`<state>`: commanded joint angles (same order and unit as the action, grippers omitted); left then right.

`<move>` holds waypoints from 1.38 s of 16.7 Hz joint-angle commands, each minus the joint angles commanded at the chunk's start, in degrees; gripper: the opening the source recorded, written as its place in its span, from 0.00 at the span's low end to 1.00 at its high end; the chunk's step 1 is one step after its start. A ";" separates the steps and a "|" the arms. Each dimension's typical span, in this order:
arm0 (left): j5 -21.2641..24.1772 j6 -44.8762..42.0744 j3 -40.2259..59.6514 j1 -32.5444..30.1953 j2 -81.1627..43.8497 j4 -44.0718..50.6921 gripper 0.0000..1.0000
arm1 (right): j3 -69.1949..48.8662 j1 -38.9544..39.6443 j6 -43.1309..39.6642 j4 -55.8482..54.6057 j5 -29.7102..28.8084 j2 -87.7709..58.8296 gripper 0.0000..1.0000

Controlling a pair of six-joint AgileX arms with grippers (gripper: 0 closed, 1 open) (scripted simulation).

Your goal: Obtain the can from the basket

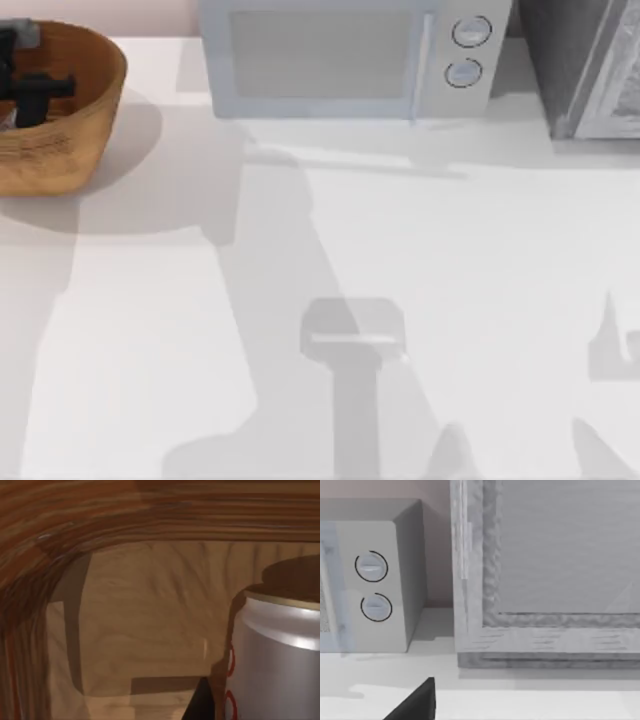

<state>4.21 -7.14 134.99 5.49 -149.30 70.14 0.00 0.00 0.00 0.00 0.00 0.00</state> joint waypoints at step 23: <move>-1.44 1.97 -31.41 -1.02 33.55 -13.83 0.00 | 0.00 0.00 0.00 0.00 0.00 0.00 1.00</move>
<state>2.77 -5.17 103.58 4.47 -115.75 56.32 0.00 0.00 0.00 0.00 0.00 0.00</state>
